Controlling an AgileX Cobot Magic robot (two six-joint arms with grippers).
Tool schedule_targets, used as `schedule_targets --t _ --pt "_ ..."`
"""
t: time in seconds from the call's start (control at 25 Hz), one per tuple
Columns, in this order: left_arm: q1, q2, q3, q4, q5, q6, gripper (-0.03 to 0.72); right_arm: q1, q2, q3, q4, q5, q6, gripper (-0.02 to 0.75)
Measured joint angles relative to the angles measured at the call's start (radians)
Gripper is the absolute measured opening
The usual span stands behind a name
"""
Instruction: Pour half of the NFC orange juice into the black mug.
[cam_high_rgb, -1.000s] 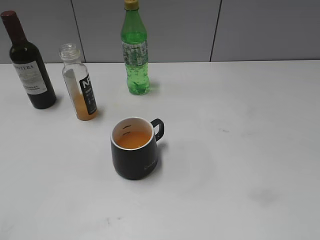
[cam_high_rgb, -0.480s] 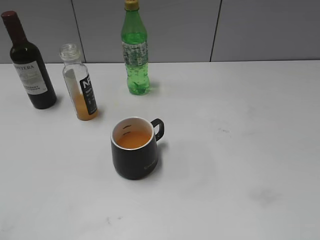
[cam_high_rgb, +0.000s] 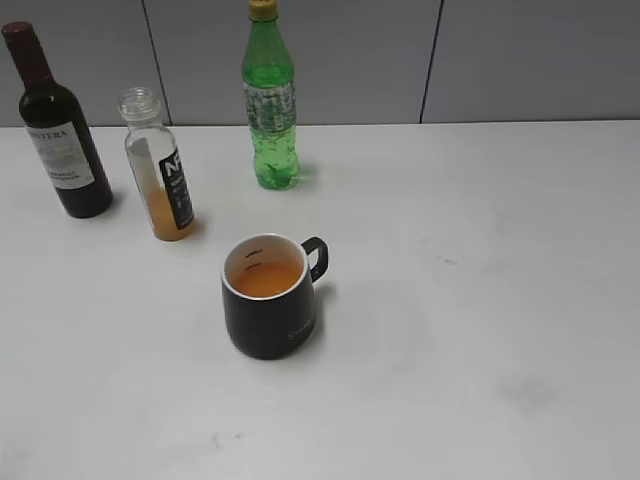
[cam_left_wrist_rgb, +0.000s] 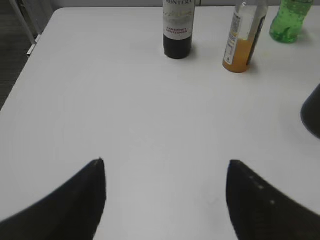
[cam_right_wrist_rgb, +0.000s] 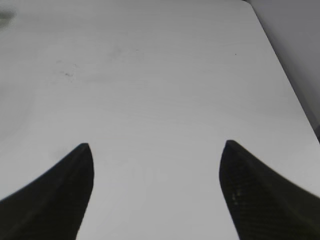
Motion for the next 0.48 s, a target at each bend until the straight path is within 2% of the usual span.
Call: schedule_targets --t 0.48 --pt "0.011 -0.003 0.0 0.002 0.0 0.002 0.542 0.0 0.0 0.0 0.0 0.0 0.0 0.595"
